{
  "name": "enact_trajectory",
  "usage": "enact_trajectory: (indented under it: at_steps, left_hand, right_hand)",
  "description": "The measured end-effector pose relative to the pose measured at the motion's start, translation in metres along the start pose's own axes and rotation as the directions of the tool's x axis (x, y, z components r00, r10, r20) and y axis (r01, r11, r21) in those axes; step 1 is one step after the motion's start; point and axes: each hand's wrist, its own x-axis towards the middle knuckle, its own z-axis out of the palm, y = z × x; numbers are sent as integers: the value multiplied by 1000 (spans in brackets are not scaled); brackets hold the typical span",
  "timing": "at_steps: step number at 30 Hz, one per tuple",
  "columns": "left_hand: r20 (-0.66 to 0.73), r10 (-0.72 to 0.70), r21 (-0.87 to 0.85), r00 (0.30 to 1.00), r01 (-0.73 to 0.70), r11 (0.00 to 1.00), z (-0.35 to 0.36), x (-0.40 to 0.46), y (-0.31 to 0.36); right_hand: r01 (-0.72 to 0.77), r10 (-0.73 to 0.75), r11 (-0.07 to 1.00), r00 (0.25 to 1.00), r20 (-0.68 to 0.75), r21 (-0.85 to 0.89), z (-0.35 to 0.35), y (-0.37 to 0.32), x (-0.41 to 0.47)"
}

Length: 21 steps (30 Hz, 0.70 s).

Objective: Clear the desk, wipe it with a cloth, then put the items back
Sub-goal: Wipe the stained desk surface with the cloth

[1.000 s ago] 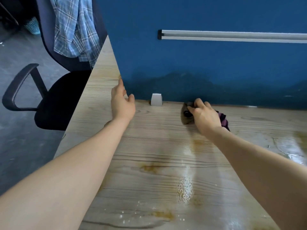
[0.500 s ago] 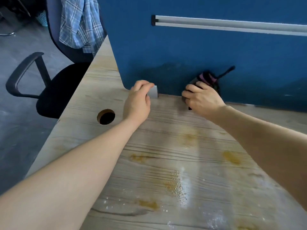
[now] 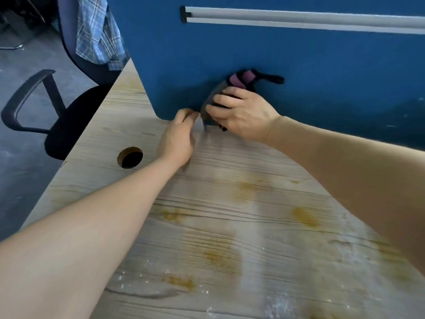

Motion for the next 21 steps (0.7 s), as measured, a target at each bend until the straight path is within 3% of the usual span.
enact_trajectory:
  at_steps: [6,9,13,16,21]
  left_hand:
    - [50,39,34,998,-41,999,5,-6,9]
    - [39,17,66,999,-20,998,9,-3,10]
    - [34,-55,12,998,55,998,15,-2,1]
    - [11,-16,36,1000,16,999,15,-5,6]
    - [0,33,115,999,-33,993,13,-7,9]
  right_hand:
    - [-62,54,997,986,155,47,3,-2,-104]
    - [-27,25,999,996,90,21,-1,4,-94]
    - [0,-14,990,995,-102,-138,1,10,-11]
    - [10,-18,997,995,-103,-76,5,12,19]
    - [-100,102,994,994,-42,41,7,6,-60]
